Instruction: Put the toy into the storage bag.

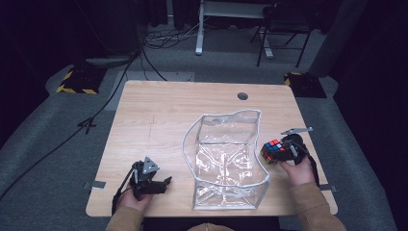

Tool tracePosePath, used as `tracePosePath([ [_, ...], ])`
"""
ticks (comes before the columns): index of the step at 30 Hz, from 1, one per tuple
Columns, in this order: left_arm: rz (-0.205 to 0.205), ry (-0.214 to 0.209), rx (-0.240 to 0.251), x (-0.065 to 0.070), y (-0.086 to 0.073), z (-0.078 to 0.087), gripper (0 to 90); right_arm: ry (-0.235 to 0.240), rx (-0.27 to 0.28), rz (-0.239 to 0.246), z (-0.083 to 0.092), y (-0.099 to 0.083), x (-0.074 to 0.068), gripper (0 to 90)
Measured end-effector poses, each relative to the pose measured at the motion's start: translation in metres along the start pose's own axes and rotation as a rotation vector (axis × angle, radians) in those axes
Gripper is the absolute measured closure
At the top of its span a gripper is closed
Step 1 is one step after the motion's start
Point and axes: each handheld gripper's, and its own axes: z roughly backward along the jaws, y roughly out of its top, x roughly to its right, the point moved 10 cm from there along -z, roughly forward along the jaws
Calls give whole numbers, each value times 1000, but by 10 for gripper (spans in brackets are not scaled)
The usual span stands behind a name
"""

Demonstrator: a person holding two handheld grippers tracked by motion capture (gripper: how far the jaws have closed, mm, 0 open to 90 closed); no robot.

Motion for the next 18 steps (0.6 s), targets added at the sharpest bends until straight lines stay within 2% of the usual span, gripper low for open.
tracePosePath([
  [7, 4, 2, -2, 0, 0, 0, 186, 19, 23, 25, 31, 12, 1, 341],
  [9, 1, 5, -2, -1, 0, 0, 186, 19, 27, 30, 33, 13, 1, 341],
  [11, 1, 15, 3, -2, 0, 0, 186, 24, 35, 28, 40, 16, 1, 341],
  [18, 10, 11, 3, -1, 0, 0, 186, 41, 59, 41, 69, 31, 1, 341],
])
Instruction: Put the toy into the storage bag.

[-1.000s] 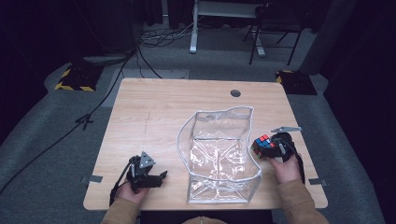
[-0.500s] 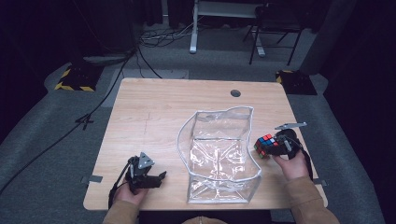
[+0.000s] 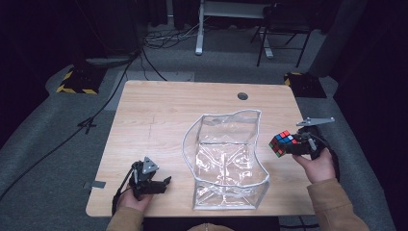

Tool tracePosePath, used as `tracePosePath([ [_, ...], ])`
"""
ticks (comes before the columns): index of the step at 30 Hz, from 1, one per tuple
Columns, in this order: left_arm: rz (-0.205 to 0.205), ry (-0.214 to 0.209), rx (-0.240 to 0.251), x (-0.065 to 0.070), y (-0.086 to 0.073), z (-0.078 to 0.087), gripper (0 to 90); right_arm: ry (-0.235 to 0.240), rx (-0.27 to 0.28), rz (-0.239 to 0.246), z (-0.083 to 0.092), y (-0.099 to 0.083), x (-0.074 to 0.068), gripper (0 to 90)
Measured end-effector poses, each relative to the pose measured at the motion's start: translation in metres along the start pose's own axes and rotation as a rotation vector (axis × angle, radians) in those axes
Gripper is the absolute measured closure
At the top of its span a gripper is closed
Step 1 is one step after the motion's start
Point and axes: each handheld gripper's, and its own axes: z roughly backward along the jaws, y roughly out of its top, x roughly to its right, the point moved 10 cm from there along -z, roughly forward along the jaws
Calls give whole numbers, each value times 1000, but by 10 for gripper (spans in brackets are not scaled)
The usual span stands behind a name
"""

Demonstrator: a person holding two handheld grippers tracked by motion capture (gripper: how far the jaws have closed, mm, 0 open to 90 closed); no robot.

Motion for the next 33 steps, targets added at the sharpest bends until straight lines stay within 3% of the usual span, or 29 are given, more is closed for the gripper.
tracePosePath([
  [10, 11, 7, 1, 0, -3, 3, 173, 45, 42, 64, 37, 29, -9, 341],
  [16, 7, 11, -4, 0, -4, 3, 158, 78, 53, 134, 59, 47, -18, 341],
  [22, 7, -4, -1, 2, -5, 4, 151, 107, 70, 164, 78, 64, -25, 341],
  [28, -2, 0, -1, 1, -6, 5, 150, 115, 105, 177, 95, 80, -26, 341],
  [33, -2, 3, -2, 0, -6, 5, 150, 120, 113, 227, 108, 88, -35, 341],
])
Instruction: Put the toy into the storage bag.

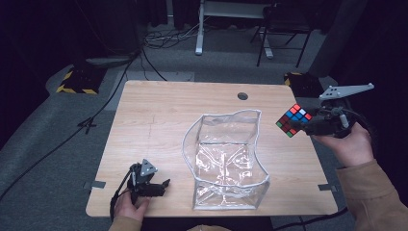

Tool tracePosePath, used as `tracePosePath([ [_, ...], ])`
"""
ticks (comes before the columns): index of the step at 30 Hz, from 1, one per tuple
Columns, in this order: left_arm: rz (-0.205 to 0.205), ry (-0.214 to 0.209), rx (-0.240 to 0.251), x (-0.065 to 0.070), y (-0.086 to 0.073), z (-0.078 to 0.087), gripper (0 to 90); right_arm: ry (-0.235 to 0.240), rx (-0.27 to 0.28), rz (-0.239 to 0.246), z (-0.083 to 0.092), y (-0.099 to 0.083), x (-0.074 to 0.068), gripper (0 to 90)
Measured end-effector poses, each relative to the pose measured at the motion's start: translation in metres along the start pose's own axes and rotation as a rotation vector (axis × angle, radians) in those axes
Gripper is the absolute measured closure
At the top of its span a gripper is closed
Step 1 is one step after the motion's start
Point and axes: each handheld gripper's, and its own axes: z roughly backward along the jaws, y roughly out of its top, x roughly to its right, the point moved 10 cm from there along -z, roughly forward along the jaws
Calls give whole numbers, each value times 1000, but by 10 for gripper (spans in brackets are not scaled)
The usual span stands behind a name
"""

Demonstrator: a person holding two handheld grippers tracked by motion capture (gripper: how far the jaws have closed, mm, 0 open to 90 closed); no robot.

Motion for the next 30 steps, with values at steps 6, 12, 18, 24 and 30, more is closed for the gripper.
tracePosePath([
  [6, 1, -3, 1, 0, 0, 0, 150, 40, -2, 49, 1, 15, -17, 340],
  [12, -8, -17, -4, 0, -1, 0, 151, 74, 7, 79, -3, 29, -33, 340],
  [18, -3, -6, -6, -2, -1, 1, 151, 112, -1, 117, -12, 41, -54, 340],
  [24, 1, -17, -6, -1, 0, -1, 150, 143, -15, 151, -21, 47, -74, 340],
  [30, 4, -9, -4, -1, 1, -1, 150, 186, -11, 179, -28, 54, -94, 340],
])
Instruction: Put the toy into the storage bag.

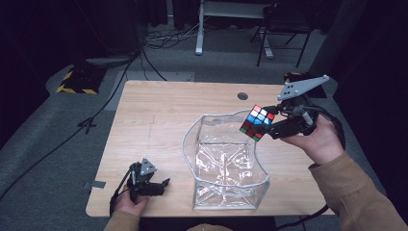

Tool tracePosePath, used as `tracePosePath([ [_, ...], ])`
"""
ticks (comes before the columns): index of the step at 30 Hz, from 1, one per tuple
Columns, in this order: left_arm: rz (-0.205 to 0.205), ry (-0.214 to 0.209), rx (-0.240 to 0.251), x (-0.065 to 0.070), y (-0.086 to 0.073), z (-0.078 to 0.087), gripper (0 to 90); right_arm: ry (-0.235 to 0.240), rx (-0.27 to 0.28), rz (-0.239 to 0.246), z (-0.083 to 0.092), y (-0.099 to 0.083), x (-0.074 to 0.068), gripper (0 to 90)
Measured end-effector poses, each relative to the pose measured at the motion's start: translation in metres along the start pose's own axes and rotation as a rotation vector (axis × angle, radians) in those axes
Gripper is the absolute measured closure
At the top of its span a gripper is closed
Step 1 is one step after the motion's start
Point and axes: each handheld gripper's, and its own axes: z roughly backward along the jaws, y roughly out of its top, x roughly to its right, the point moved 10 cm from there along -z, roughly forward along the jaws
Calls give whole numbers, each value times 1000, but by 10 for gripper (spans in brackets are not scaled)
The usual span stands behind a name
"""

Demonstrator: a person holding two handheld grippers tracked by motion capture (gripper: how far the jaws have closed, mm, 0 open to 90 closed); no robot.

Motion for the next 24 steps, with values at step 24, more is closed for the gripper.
tracePosePath([
  [24, -8, 10, 3, -1, 1, 0, 149, 149, -94, 123, -55, 20, -59, 340],
])
